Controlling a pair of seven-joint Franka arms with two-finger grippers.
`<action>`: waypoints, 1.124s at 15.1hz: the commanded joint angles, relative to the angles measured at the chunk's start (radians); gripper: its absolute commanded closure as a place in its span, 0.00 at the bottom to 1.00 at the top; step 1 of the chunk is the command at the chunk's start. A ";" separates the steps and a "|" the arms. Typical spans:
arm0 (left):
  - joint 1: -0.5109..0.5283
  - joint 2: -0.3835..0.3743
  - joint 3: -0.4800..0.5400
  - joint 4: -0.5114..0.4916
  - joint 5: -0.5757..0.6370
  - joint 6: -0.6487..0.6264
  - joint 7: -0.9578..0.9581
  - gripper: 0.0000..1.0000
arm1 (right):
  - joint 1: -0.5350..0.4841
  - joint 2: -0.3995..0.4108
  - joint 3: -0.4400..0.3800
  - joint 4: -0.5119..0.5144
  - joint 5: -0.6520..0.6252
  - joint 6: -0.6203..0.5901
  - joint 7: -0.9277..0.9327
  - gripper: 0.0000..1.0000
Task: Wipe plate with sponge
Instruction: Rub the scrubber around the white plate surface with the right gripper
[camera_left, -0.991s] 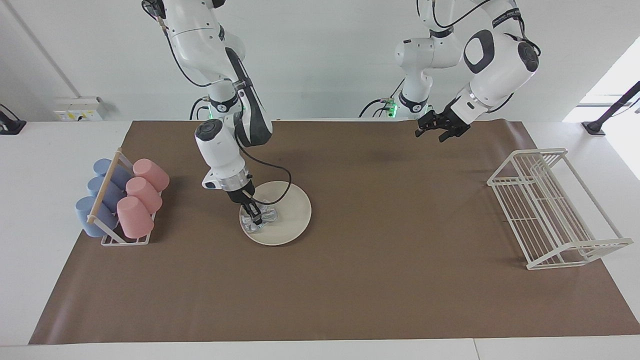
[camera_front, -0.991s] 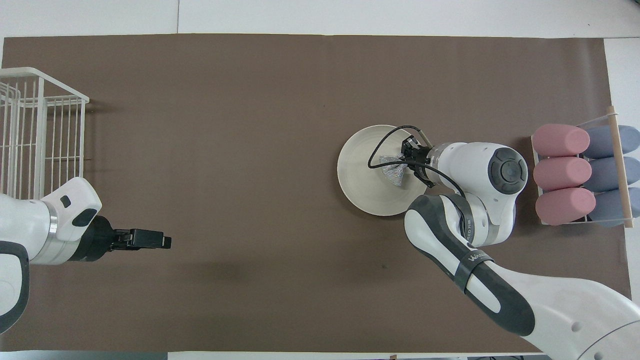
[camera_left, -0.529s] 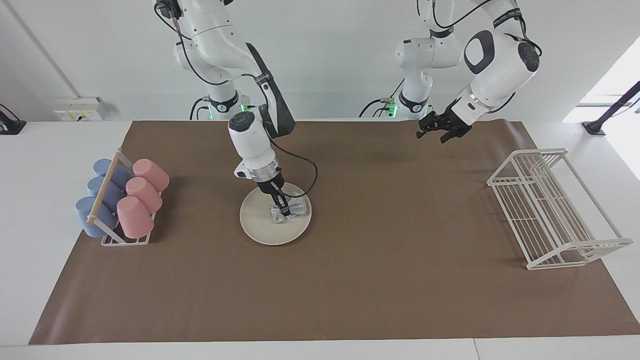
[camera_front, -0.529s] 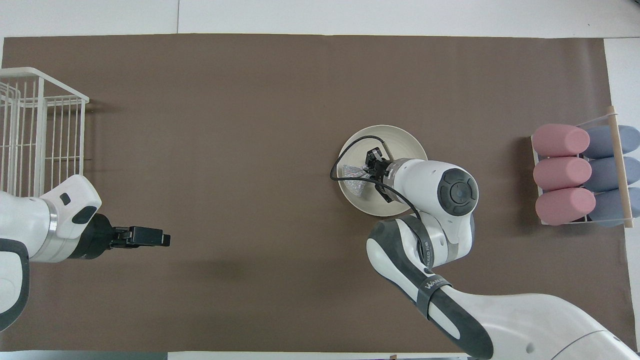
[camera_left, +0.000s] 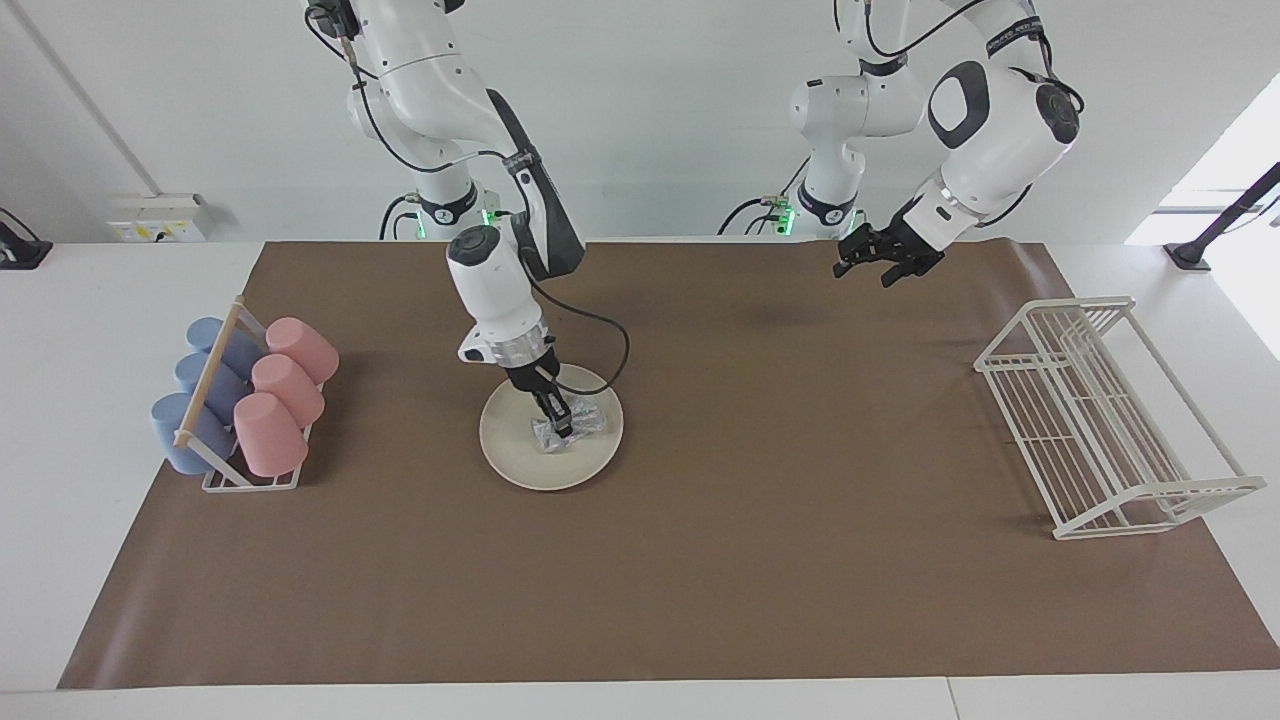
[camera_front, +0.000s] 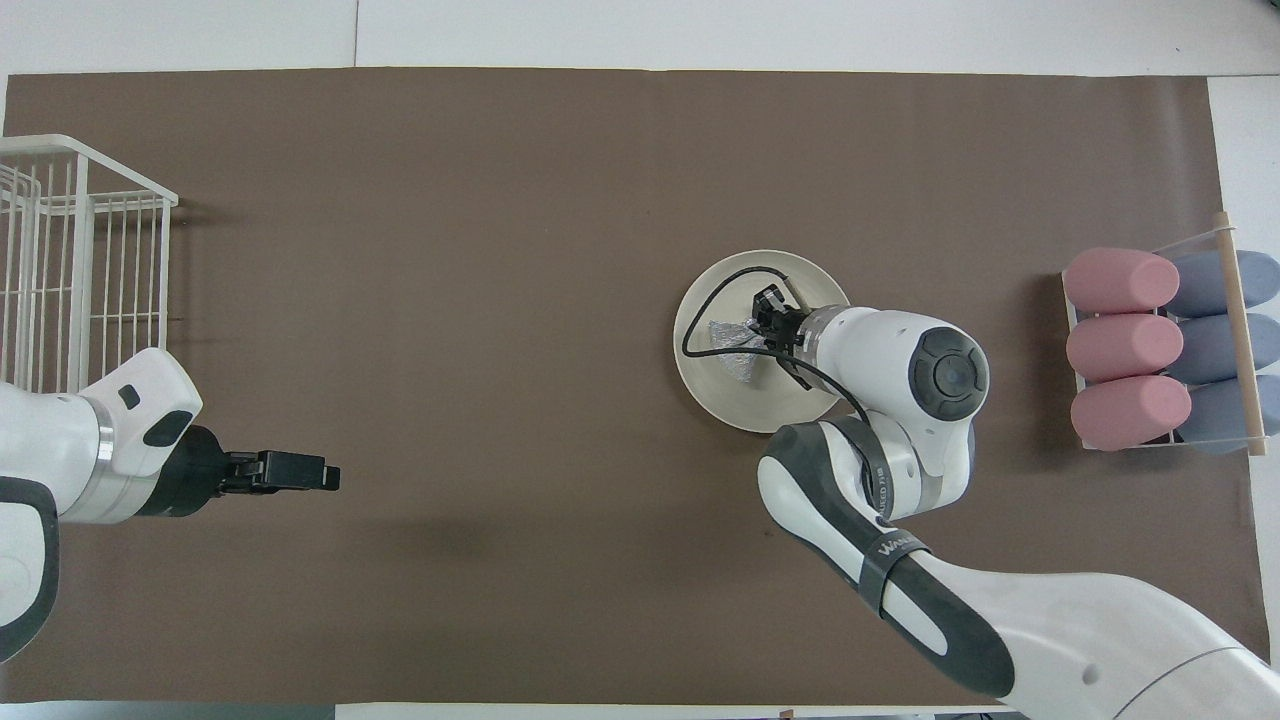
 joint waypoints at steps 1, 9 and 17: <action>-0.011 0.010 0.001 0.014 0.025 0.015 -0.021 0.00 | -0.037 0.043 0.004 -0.019 0.016 0.001 -0.076 1.00; -0.011 0.010 0.001 0.014 0.025 0.021 -0.023 0.00 | 0.089 0.041 0.004 -0.025 0.016 0.013 0.186 1.00; -0.008 0.010 0.001 0.015 0.025 0.022 -0.021 0.00 | 0.117 -0.022 0.002 0.024 0.016 -0.104 0.231 1.00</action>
